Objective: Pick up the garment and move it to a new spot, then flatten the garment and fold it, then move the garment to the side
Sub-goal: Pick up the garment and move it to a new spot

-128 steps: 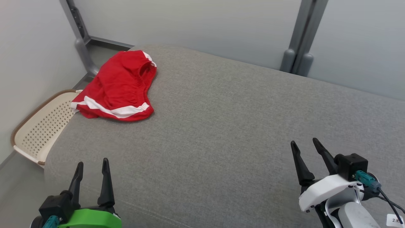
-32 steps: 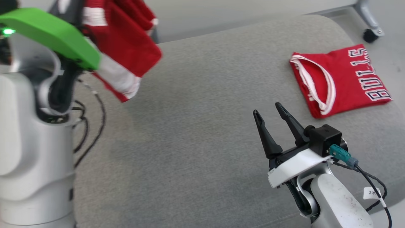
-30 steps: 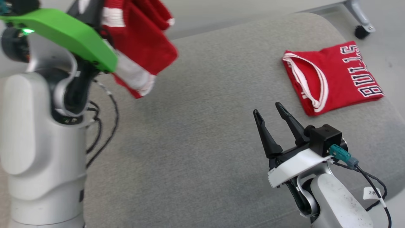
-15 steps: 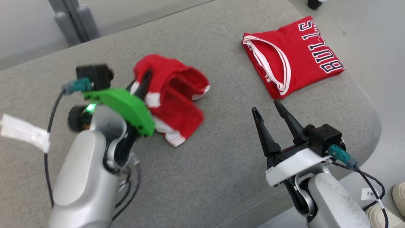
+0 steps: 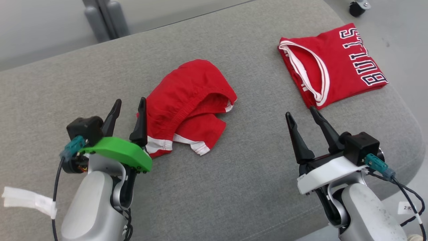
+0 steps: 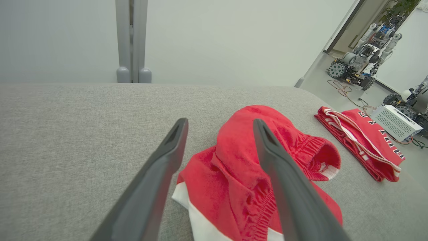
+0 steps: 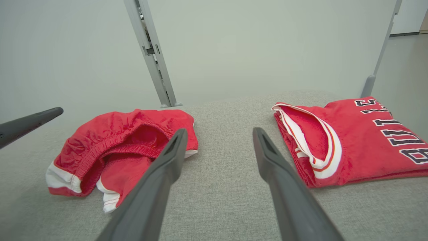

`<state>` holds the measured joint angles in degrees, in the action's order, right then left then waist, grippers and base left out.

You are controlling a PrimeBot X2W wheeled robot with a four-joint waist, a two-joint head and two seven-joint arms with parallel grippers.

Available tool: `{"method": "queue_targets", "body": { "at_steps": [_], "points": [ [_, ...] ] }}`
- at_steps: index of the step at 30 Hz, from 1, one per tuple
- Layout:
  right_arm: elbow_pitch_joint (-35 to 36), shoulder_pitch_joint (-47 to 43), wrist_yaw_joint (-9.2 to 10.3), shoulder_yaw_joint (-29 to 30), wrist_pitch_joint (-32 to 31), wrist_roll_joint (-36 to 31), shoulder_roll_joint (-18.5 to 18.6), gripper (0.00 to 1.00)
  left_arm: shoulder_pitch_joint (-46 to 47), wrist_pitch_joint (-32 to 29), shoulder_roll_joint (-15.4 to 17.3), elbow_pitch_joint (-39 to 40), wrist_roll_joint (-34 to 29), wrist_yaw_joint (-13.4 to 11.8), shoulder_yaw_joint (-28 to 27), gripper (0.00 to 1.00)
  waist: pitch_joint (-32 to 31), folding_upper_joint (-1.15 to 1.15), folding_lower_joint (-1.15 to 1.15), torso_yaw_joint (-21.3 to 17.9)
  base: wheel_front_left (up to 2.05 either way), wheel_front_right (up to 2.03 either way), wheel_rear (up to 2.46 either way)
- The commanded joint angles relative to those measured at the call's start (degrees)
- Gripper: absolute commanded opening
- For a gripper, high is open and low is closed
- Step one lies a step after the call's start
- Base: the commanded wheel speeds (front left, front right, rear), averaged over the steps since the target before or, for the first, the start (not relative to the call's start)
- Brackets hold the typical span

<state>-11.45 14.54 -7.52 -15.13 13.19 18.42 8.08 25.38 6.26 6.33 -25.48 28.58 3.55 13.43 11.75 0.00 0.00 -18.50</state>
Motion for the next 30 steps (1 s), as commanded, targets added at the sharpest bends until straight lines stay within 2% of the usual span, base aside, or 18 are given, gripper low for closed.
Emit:
{"method": "queue_targets", "body": {
  "at_steps": [1,7,15,22,30],
  "points": [
    [0.6,-0.9,0.07,0.9,-0.4,-0.6,0.3,1.0,-1.7,2.8,0.2,0.3,-0.4,0.6,-0.2,1.0,-3.2,0.0,0.0,4.4,0.0,0.0,0.0],
    [2.1,-2.9,0.07,4.5,-1.5,-1.4,0.9,1.0,-6.1,8.2,1.2,2.4,-1.1,0.6,-2.3,1.0,-5.8,0.0,0.0,9.4,0.0,0.0,0.0],
    [2.9,-6.4,0.07,7.6,-2.5,-2.0,1.1,1.0,-15.9,8.9,0.8,10.6,-4.8,0.4,-7.5,1.0,-8.2,0.0,0.0,14.3,0.0,0.0,0.0],
    [2.8,-8.6,0.07,8.8,-3.0,-2.2,0.6,1.0,-23.7,8.9,-0.8,14.4,-7.6,1.6,-12.0,1.0,-9.1,0.0,0.0,16.3,0.0,0.0,0.0],
    [2.5,-9.5,0.07,9.2,-3.4,-2.2,0.2,1.0,-27.3,8.9,-2.4,15.7,-9.8,2.9,-14.3,1.0,-9.8,0.0,0.0,16.6,0.0,0.0,0.0]
  ]
}}
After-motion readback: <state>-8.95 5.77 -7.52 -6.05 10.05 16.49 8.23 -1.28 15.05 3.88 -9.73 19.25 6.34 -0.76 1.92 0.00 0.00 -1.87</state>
